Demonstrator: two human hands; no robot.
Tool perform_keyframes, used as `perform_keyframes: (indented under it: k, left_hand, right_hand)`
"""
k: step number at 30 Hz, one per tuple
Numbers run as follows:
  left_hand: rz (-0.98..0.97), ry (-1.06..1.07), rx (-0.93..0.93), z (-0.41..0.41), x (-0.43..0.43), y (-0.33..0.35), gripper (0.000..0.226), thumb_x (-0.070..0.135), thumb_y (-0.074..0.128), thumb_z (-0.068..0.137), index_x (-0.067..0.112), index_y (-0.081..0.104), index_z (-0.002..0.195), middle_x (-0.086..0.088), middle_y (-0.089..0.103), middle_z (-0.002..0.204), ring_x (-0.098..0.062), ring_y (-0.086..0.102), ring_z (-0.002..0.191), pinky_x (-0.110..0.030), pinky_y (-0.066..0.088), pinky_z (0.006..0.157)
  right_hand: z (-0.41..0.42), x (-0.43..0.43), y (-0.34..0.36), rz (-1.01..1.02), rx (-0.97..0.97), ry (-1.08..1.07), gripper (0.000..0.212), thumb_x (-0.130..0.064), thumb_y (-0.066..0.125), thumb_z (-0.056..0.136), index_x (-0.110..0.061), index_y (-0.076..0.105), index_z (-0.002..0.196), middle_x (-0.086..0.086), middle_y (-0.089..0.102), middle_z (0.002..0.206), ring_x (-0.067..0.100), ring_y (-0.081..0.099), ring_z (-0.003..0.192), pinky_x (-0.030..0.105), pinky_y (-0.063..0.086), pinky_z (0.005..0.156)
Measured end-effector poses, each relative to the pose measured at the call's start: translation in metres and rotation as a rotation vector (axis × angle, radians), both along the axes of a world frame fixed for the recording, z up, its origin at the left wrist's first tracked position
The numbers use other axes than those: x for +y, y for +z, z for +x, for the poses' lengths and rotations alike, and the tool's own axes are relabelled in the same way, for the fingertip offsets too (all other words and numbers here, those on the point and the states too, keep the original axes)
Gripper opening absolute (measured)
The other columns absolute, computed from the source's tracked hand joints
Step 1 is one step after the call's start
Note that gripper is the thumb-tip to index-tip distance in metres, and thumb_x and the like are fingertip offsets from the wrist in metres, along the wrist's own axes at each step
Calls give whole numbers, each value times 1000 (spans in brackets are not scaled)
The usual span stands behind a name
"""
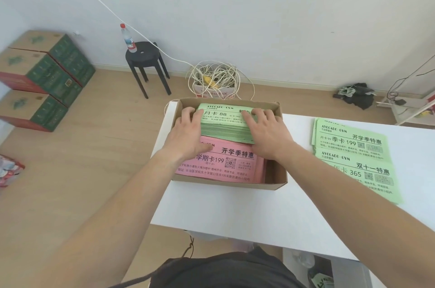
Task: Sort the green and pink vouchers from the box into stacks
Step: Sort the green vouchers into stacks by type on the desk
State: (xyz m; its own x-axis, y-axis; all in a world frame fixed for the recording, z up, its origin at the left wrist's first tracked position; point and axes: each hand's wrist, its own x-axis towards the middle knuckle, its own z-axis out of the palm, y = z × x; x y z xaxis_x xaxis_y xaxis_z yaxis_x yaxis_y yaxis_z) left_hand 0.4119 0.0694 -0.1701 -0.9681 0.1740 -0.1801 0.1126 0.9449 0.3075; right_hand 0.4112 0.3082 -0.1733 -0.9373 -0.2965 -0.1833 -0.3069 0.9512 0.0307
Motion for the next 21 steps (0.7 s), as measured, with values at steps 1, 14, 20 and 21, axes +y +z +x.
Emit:
perform_keyframes:
  k: [1,14,20,21]
  left_hand:
    - [6,0,0,0,0,0,112,47,86,72,19,17,156,-4,19,153,-29,37,135,-43,39,113]
    - [66,4,-1,-3,-5,-6,112,48,87,71,21,19,156,-4,21,152,-28,37,136,-44,40,113]
    - [111,12,-38,-10,-5,0,111,52,84,73,21,17,157,-1,20,152,-25,48,130,-40,43,108]
    - [124,20,-41,-12,-5,1,110,54,82,74,22,18,157,0,21,152,-25,49,129,-39,44,107]
  right_hand:
    - [0,-1,1,-2,15,2,94,-26,72,79,-22,17,155,10,37,145,35,43,127,46,42,105]
    - [-8,-9,5,-57,5,26,74,-23,68,86,-23,30,150,10,45,141,37,50,121,49,50,96]
    - [-15,-6,16,-103,-51,-8,72,-37,72,82,-27,39,144,7,50,137,34,52,121,48,52,94]
    - [-18,-5,19,-121,-55,-21,70,-37,72,80,-27,41,142,7,51,136,35,52,122,48,51,95]
